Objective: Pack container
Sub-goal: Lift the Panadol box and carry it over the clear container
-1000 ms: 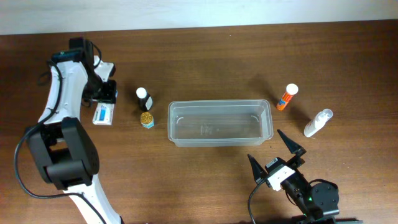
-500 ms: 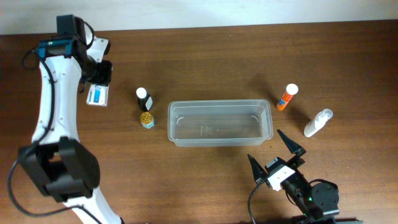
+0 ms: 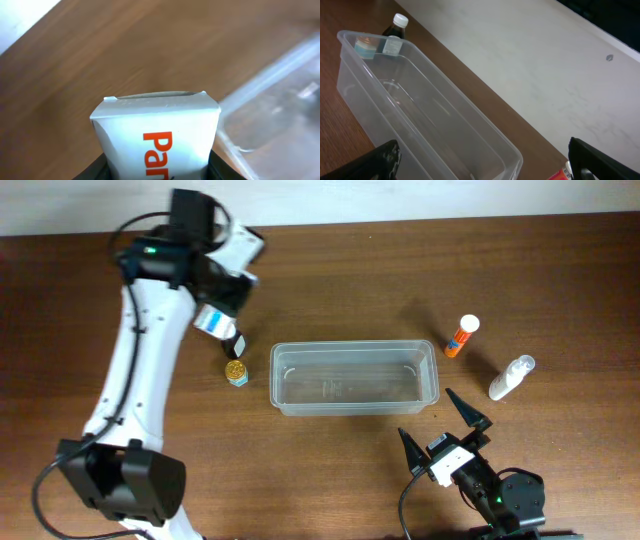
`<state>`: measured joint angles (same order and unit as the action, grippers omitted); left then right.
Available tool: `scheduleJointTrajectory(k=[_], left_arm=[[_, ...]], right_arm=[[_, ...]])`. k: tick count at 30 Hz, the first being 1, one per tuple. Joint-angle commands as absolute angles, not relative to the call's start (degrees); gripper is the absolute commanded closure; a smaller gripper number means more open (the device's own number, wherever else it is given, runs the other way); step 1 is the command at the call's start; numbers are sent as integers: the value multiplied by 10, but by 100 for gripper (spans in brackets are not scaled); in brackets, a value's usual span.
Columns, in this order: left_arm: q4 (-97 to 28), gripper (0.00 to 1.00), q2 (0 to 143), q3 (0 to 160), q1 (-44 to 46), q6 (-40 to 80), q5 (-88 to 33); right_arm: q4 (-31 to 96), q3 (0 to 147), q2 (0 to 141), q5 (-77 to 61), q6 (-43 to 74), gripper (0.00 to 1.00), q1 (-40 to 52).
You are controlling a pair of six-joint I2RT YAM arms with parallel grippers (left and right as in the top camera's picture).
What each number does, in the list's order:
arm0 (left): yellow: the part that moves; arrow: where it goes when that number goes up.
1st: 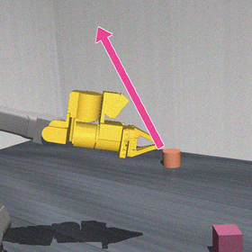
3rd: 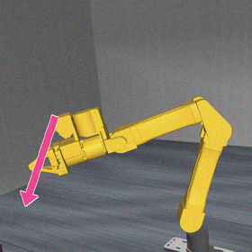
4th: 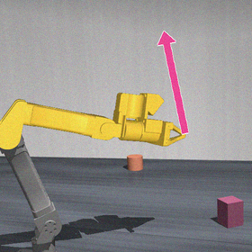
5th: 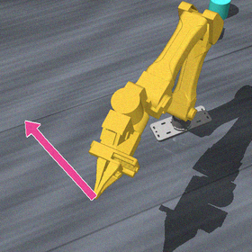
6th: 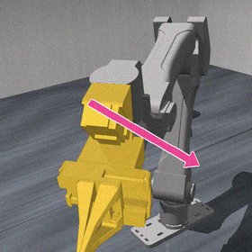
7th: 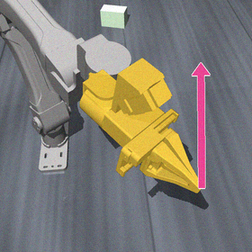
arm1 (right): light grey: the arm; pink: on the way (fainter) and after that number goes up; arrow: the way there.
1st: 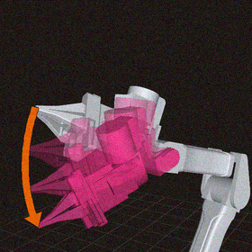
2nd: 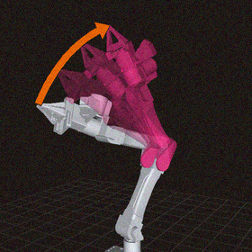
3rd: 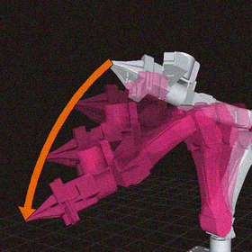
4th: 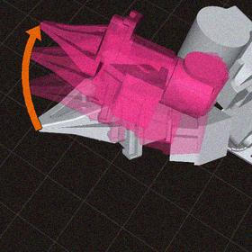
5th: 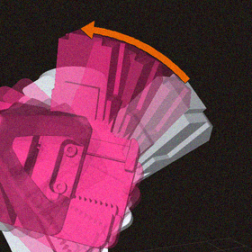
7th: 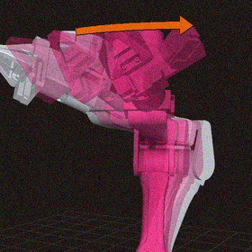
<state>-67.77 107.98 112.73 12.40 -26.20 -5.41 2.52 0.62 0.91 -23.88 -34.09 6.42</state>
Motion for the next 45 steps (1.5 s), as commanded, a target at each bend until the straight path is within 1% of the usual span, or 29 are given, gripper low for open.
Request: scheduleJointTrajectory(k=[1, 7, 12, 19, 28, 45], left_arm=[[-691, 57, 1069, 1135, 168, -339, -102], [-740, 57, 1069, 1135, 229, -432, -112], [-760, 58, 1069, 1134, 256, -473, -112], [-767, 57, 1079, 1133, 258, -511, -173], [-781, 57, 1122, 1133, 259, -516, -187], [-780, 57, 1208, 1133, 281, -616, -203]], right_arm=[[28, 3, 4, -236, -337, 1, 60], [28, 3, 4, -236, -337, 2, 60], [28, 3, 4, -236, -337, 2, 60], [28, 3, 4, -236, -337, 2, 60], [28, 3, 4, -236, -337, 2, 60], [28, 3, 4, -236, -337, 2, 60]])
